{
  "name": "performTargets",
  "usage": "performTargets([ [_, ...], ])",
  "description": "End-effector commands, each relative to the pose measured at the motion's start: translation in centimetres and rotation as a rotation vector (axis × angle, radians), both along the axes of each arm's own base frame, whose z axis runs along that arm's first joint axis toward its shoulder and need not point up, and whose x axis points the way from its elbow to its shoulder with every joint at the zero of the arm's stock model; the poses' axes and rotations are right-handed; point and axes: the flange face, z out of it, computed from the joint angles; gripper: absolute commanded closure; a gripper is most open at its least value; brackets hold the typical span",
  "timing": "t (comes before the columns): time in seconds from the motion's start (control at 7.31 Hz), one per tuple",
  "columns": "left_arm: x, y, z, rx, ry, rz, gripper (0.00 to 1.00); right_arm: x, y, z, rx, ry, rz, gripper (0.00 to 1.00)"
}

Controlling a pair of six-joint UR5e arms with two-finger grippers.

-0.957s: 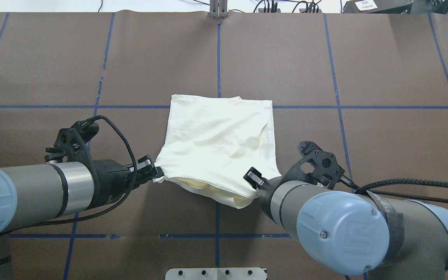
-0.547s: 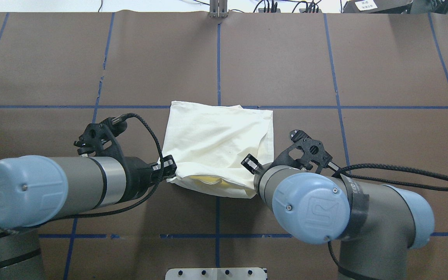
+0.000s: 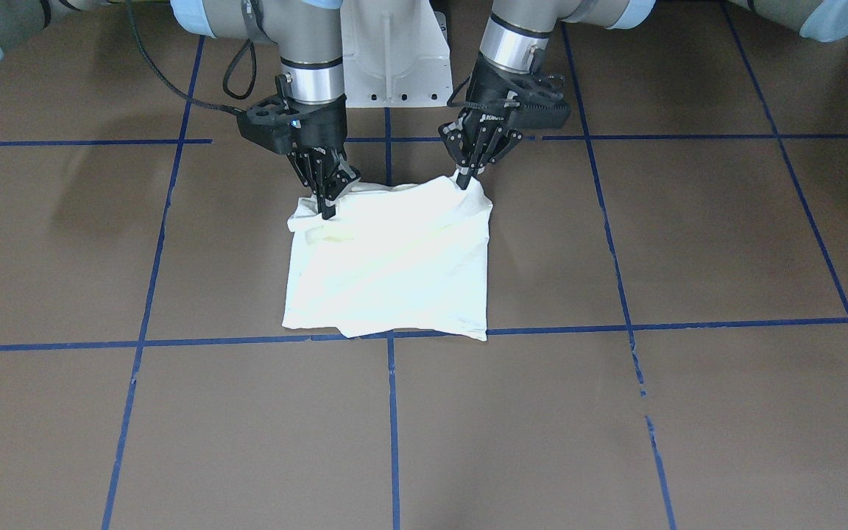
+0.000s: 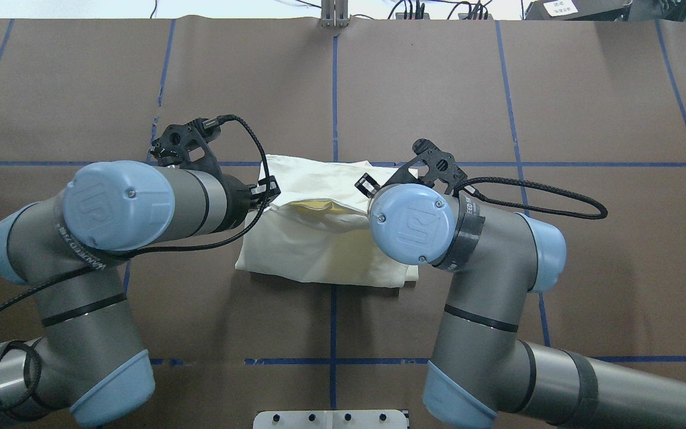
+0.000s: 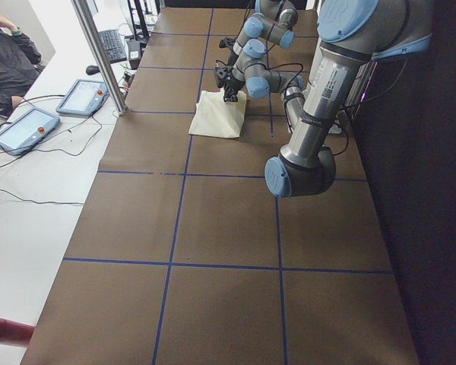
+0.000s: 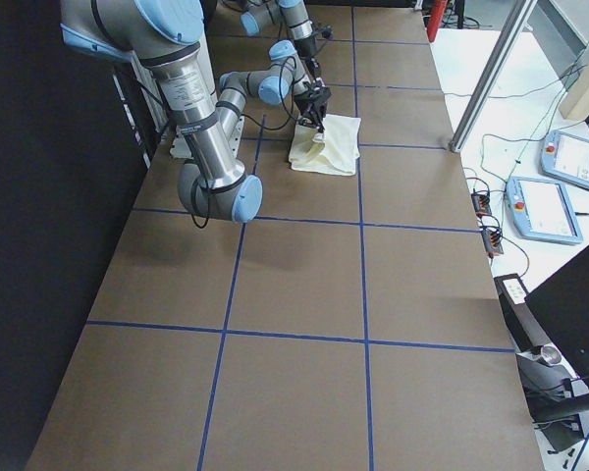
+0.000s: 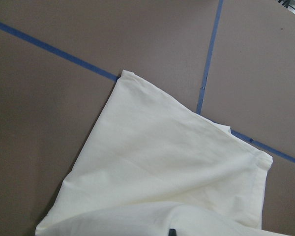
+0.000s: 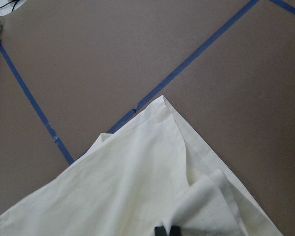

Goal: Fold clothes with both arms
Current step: 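Lay the folded edge down and open both grippers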

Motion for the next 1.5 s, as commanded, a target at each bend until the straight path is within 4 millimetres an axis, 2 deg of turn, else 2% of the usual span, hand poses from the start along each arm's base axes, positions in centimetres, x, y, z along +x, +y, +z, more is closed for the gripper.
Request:
performTargets([
  [0.0, 3.1, -3.9, 1.5, 0.004, -0.073, -0.01, 1.0, -3.3, -3.5, 2.8, 0.011, 0.011, 0.013, 1.0],
  [0.14, 4.5, -4.9, 3.3, 0.005, -0.086, -0.008, 1.0, -5.0, -4.7, 3.2, 0.011, 0.016, 0.017, 1.0],
  [0.27, 5.9, -5.7, 5.2, 0.001, -0.106, -0.006, 1.0, -5.9, -5.1, 4.1, 0.003, 0.033, 0.015, 1.0],
  [0.68, 6.7, -6.0, 6.4, -0.004, -0.114, -0.004, 1.0, -6.4, -5.2, 5.0, -0.005, 0.052, 0.01, 1.0],
  [0.82, 6.6, -6.0, 6.5, 0.006, -0.122, 0.005, 0.33, -6.4, -5.2, 5.1, 0.034, 0.085, -0.038, 0.45],
  [0.96, 6.1, -6.0, 5.9, 0.107, -0.148, 0.062, 0.0, -6.2, -5.3, 4.7, 0.105, 0.128, -0.114, 0.0],
  [1.09, 4.1, -6.5, 5.5, 0.163, -0.135, 0.068, 0.0, -5.1, -5.7, 3.6, 0.147, 0.13, -0.146, 0.0],
  [1.23, 1.4, -8.1, 4.9, 0.222, -0.138, 0.128, 0.0, -3.7, -4.8, 1.7, 0.202, 0.107, -0.225, 0.0],
  [1.37, -1.2, -8.7, 6.1, 0.246, -0.147, 0.186, 0.0, -2.5, -3.7, 0.8, 0.239, 0.094, -0.267, 0.0],
])
